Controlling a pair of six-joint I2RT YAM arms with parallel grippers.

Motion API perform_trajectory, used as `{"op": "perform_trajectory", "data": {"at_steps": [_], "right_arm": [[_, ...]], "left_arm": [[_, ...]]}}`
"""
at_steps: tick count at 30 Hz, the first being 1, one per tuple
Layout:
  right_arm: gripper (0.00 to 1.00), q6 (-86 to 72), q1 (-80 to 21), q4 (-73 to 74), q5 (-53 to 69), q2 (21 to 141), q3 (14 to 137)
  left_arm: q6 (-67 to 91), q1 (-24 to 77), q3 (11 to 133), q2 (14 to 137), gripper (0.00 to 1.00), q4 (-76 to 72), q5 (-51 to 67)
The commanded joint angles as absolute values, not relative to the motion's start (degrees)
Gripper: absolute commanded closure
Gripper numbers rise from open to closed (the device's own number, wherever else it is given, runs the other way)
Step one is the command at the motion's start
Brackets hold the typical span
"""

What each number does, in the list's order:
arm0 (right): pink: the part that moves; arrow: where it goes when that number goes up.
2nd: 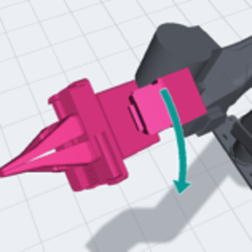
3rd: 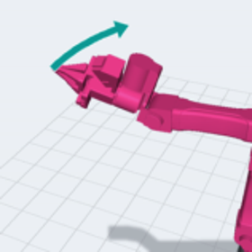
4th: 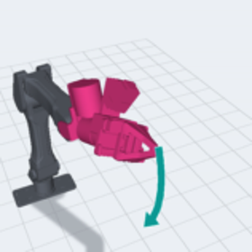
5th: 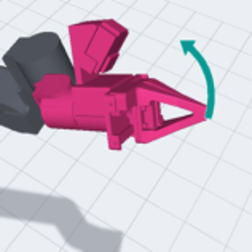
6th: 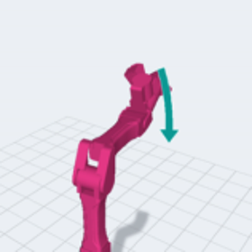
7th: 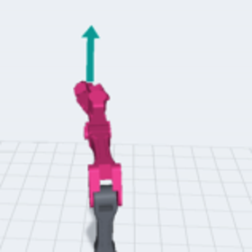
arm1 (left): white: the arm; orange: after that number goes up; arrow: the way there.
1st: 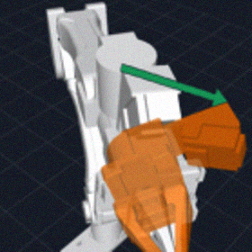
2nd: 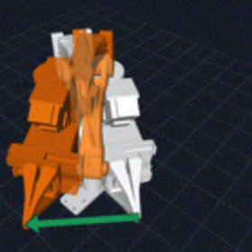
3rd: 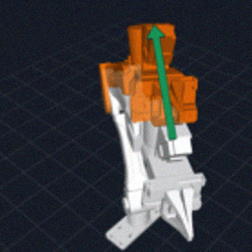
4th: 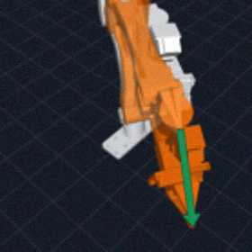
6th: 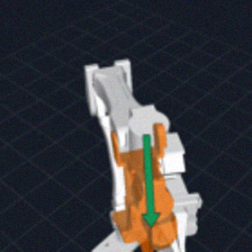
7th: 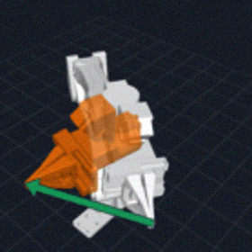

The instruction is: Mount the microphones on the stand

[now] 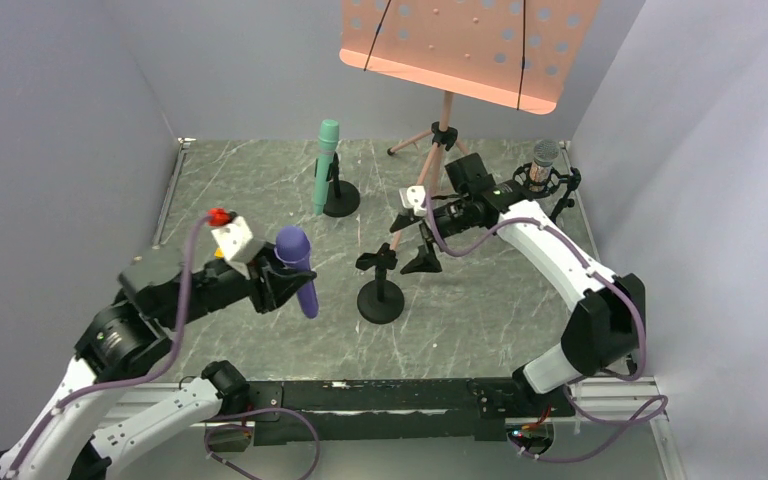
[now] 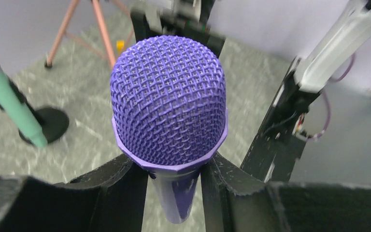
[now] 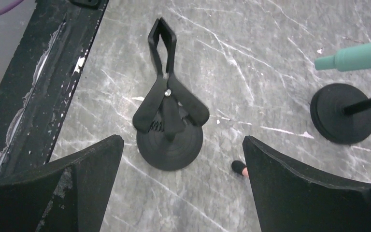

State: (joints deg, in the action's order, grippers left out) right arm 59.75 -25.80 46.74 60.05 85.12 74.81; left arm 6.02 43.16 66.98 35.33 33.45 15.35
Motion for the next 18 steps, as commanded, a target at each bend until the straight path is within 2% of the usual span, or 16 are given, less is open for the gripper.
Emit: {"op": "perform_trajectory", "data": {"at_steps": [1, 9, 18], "right_arm": [[0.0, 59.86, -27.39, 47.45, 61.83, 87.91, 80.81], [0.01, 59.88, -30.91, 48.76, 61.61, 91.38, 80.66], [0.19, 60.23, -31.2, 49.43, 61.06, 91.09, 80.68]], "left_arm": [[2.36, 43.07, 63.13, 34.76, 1.0, 35.39, 11.8], [1.33, 43.07, 58.92, 34.38, 1.0, 30.68, 12.7], [1.44, 43.14, 57.04, 35.33, 1.0, 24.95, 14.06]]}}
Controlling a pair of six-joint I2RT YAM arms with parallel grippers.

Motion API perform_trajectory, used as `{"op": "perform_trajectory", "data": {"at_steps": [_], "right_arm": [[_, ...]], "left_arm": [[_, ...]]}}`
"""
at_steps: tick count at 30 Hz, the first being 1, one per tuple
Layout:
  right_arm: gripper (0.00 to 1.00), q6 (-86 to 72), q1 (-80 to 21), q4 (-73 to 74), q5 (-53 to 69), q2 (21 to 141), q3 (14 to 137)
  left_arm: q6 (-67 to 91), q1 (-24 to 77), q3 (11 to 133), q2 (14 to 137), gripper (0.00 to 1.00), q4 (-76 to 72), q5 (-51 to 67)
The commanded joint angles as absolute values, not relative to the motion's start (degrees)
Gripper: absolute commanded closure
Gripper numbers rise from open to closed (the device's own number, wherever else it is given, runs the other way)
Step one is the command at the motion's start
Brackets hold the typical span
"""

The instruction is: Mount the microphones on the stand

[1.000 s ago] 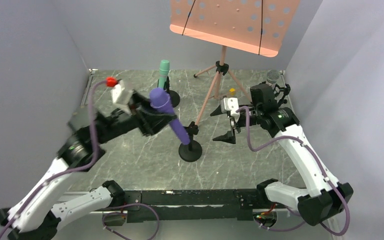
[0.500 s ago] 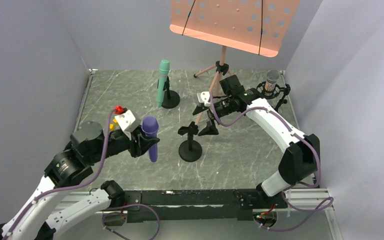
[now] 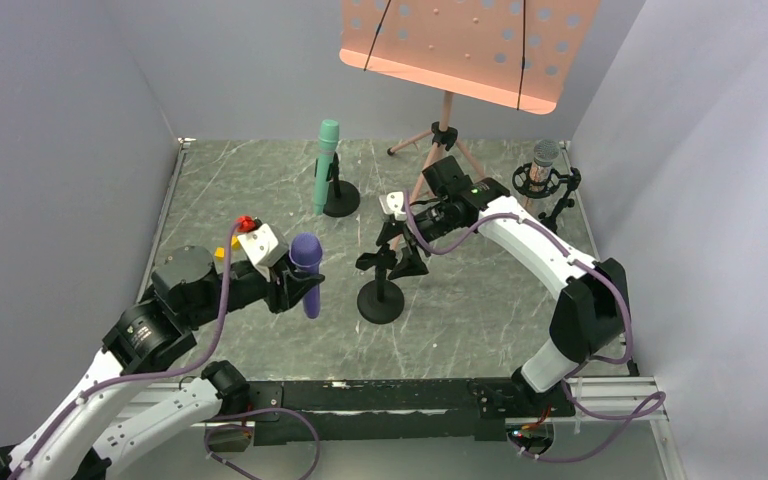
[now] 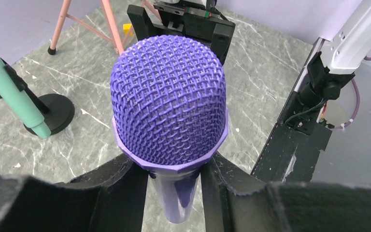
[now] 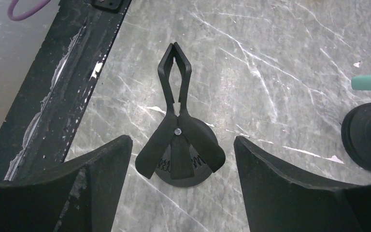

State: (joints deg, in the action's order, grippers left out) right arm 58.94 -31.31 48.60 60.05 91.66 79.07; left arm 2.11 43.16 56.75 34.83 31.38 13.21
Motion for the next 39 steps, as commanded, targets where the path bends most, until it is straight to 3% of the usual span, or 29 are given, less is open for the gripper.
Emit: {"op": "perform_trajectory", "data": {"at_steps": [1, 5, 10, 14, 39], "right_arm": [[0.21, 60.21, -31.2, 49.4, 60.98, 91.06, 80.68], [0.34, 60.81, -31.21, 49.69, 60.42, 91.23, 80.73], [0.64, 61.62, -31.23, 50.17, 60.41, 91.28, 80.82], [0.73, 62.31, -31.2, 49.8, 60.12, 90.37, 79.98], [0.8, 61.26, -31.2, 49.14, 62.12, 89.49, 79.15]], "left_arm": [[1.49, 43.08, 57.03, 35.47, 1.0, 24.27, 14.38], [1.33, 43.11, 57.11, 37.18, 1.0, 21.36, 15.42], [0.71, 43.07, 57.87, 40.93, 1.0, 17.21, 16.69], [-2.79, 43.08, 59.01, 44.05, 1.0, 16.02, 16.62], [-0.44, 43.07, 51.05, 58.09, 1.0, -4.85, 22.76]]}}
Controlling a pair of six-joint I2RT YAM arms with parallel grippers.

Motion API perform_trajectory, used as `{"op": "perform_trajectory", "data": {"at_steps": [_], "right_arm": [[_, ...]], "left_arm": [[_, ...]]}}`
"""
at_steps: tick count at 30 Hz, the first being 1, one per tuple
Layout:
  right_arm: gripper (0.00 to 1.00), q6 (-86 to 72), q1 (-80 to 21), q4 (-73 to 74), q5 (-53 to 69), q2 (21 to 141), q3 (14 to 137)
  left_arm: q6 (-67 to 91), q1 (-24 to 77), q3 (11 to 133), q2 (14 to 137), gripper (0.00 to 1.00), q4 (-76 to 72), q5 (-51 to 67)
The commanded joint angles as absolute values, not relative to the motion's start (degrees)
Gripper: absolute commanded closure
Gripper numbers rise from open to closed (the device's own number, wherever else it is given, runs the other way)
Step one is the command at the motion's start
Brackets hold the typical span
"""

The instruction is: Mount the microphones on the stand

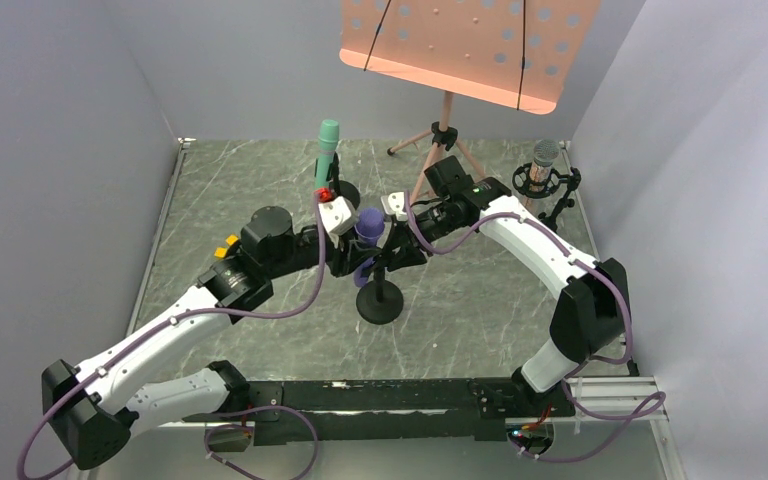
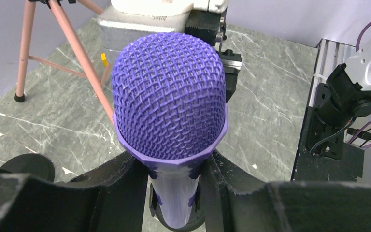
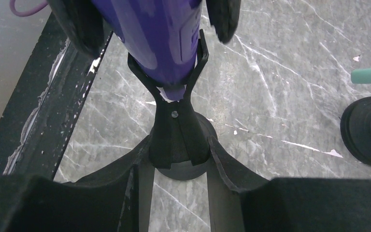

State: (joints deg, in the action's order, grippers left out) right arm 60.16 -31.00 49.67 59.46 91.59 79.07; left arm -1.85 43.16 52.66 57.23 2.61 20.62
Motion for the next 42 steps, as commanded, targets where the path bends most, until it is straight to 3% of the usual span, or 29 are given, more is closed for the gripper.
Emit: {"op": "perform_trajectory", "data": {"at_steps": [1, 16, 27, 29, 34, 39, 42], "right_arm": [[0.8, 61.14, -31.2, 49.07, 62.19, 89.44, 79.04], [0.81, 60.17, -31.2, 48.03, 62.9, 88.5, 78.11], [0.79, 59.61, -31.2, 47.39, 63.5, 88.5, 77.62], [0.73, 59.34, -31.2, 47.13, 63.91, 88.46, 77.46], [0.38, 59.29, -31.2, 47.55, 65.15, 88.39, 77.44], [0.23, 58.82, -31.2, 46.95, 65.48, 87.47, 76.7], [0.11, 58.09, -31.2, 46.51, 65.73, 86.67, 76.45]], "left_arm": [[-0.4, 43.07, 50.45, 58.28, 1.0, -5.32, 22.61], [4.15, 42.65, 44.46, 58.99, 1.0, -7.79, 16.03], [6.12, 42.06, 43.09, 60.11, 1.0, -11.64, 17.79], [6.39, 42.09, 43.07, 60.4, 1.0, -11.72, 17.67], [6.72, 42.06, 42.27, 60.41, 1.0, -11.62, 17.26], [6.38, 41.95, 42.47, 60.21, 0.93, -9.86, 16.8], [6.99, 41.92, 43.28, 60.11, 0.73, -8.79, 16.69]]}}
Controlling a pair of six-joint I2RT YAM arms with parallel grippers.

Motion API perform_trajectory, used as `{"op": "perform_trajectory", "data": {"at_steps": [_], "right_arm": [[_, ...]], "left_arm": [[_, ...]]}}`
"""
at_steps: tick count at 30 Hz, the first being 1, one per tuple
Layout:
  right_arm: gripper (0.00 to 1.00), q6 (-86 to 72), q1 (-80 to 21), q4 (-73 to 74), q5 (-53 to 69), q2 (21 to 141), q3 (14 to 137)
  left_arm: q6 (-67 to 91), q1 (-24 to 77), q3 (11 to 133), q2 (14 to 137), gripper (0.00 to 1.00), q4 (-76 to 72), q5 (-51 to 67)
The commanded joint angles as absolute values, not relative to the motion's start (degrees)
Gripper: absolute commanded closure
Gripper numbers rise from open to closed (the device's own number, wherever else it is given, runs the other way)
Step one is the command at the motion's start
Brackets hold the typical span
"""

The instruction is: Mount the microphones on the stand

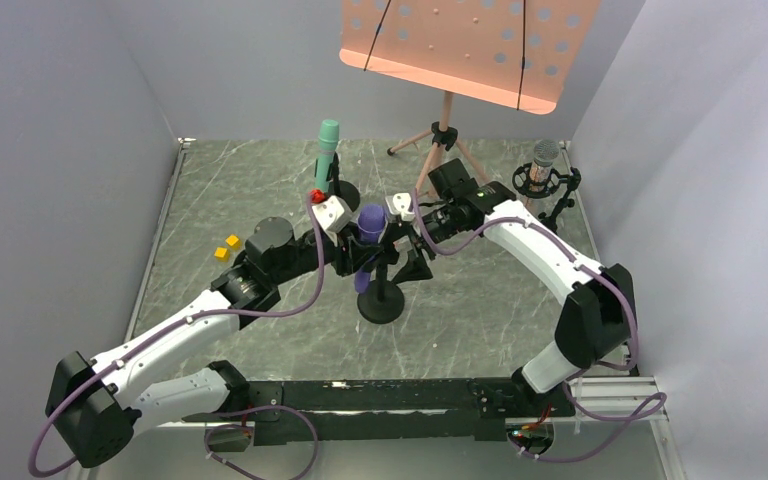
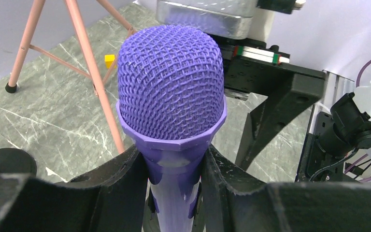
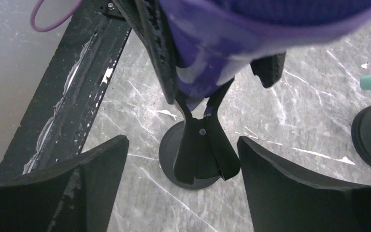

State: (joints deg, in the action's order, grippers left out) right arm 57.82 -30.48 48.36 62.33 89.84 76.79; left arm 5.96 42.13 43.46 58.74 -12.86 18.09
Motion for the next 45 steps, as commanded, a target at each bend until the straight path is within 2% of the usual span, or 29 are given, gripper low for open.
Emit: {"op": "perform_trajectory", "data": {"at_steps": [1, 2, 6, 7, 15, 17, 20, 25, 35, 41, 43, 45], "right_arm": [[0.06, 57.67, -31.19, 46.28, 65.55, 86.34, 76.4], [0.02, 57.27, -31.12, 46.12, 65.42, 85.94, 76.31], [0.0, 54.9, -30.61, 43.97, 64.67, 83.55, 75.14], [0.0, 54.21, -30.33, 43.35, 64.49, 82.79, 74.74], [0.0, 50.33, -25.8, 39.99, 61.93, 74.1, 69.79], [0.0, 49.53, -22.98, 39.34, 63.32, 70.81, 67.8], [0.0, 48.23, -18.41, 38.19, 67.12, 66.69, 64.46], [0.0, 46.33, -14.76, 36.04, 69.99, 63.0, 58.94], [0.0, 44.11, -11.43, 32.67, 73.7, 60.46, 54.22], [0.0, 44.81, -10.65, 32.92, 75.15, 61.13, 52.89], [0.0, 44.71, -10.33, 32.67, 75.36, 60.93, 52.46], [0.0, 43.83, -10.16, 31.55, 75.65, 60.4, 51.86]], "left_arm": [[7.47, 41.92, 43.51, 59.9, 0.61, -8.38, 16.18], [7.88, 41.98, 43.77, 59.51, 0.48, -7.94, 15.57], [9.39, 41.93, 43.97, 55.76, 0.03, -6.83, 13.08], [9.37, 41.92, 43.88, 54.54, 0.01, -6.7, 13.13], [6.75, 41.93, 43.87, 46.26, 0.01, 3.3, 13.27], [5.42, 41.72, 41.33, 44.18, 0.01, 4.17, 16.56], [3.12, 41.56, 36.95, 43.74, 0.01, 1.23, 21.5], [-1.17, 41.55, 32.65, 47.66, 0.01, -8.06, 20.75], [-2.45, 41.51, 33.56, 57.02, 0.01, -21.39, 22.02], [-0.6, 41.57, 30.15, 54.27, 0.07, -24.33, 21.96], [-0.44, 41.55, 29.49, 53.78, 0.12, -24.82, 21.61], [-0.4, 41.62, 29.36, 53.81, 0.23, -24.87, 21.45]]}}
